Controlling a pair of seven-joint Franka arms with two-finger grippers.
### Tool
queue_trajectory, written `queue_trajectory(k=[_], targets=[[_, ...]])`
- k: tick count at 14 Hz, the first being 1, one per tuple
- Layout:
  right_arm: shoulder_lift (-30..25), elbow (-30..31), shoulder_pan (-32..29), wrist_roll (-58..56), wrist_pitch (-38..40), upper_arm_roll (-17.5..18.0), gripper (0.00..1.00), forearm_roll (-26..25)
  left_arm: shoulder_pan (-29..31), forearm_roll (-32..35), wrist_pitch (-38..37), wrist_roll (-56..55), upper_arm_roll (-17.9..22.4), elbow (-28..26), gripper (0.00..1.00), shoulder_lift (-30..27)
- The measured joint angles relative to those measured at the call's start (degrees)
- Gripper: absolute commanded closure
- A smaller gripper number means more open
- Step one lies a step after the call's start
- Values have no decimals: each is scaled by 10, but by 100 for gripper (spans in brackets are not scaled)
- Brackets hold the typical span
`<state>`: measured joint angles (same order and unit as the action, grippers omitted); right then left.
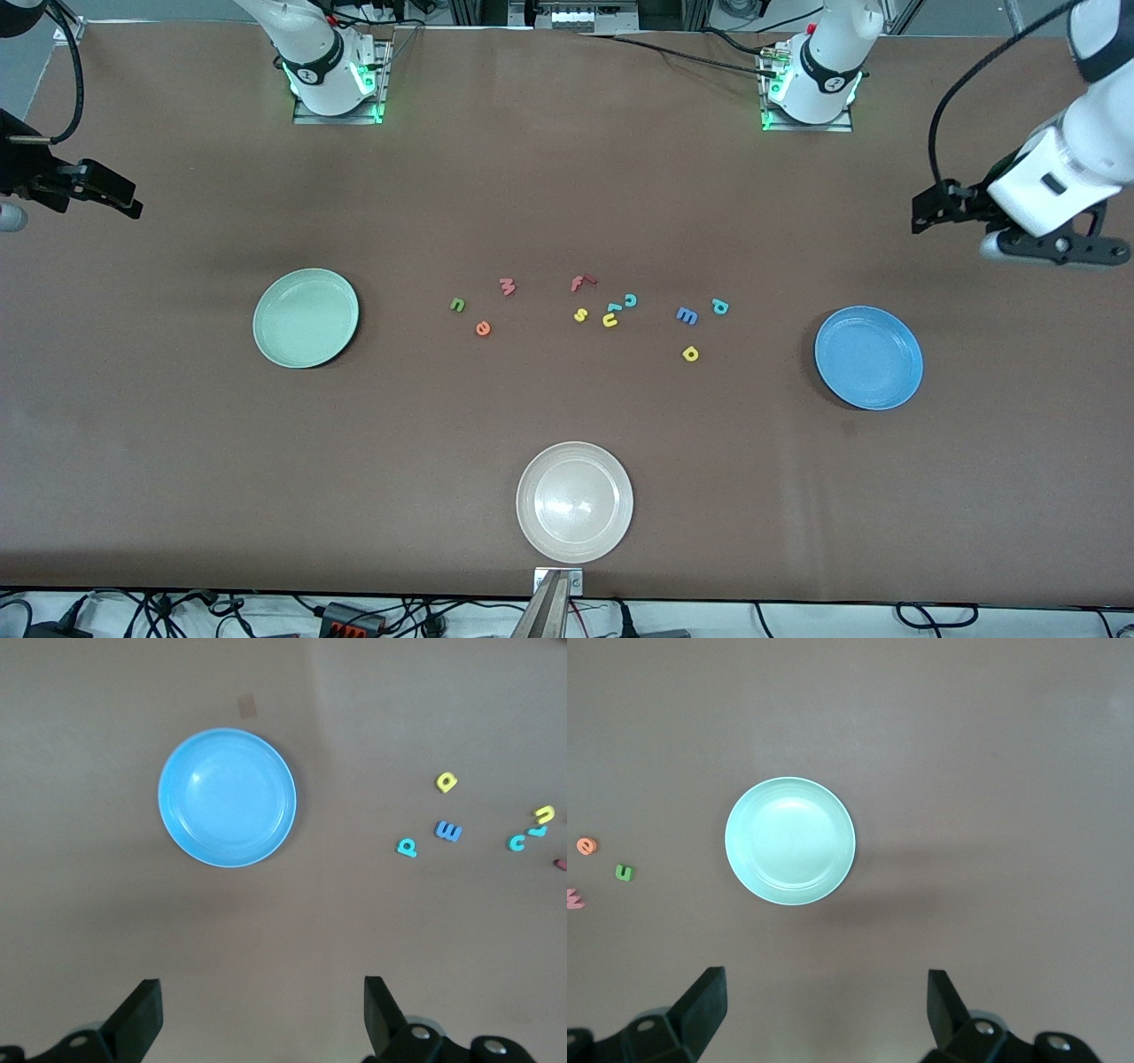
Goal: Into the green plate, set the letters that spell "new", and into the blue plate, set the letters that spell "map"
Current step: 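Move both grippers from rest toward the foam letters in the middle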
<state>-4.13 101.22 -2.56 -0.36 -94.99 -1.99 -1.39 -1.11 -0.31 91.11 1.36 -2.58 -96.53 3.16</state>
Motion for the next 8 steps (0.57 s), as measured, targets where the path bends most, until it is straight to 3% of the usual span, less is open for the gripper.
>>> queue_trajectory(k=[5, 8], targets=[[16, 4, 5, 0, 0, 1, 0, 1, -26, -1, 22, -18, -11, 11, 0, 80], [65, 10, 43, 2, -21, 3, 0, 2, -42, -48, 51, -118, -13, 12, 0, 102]])
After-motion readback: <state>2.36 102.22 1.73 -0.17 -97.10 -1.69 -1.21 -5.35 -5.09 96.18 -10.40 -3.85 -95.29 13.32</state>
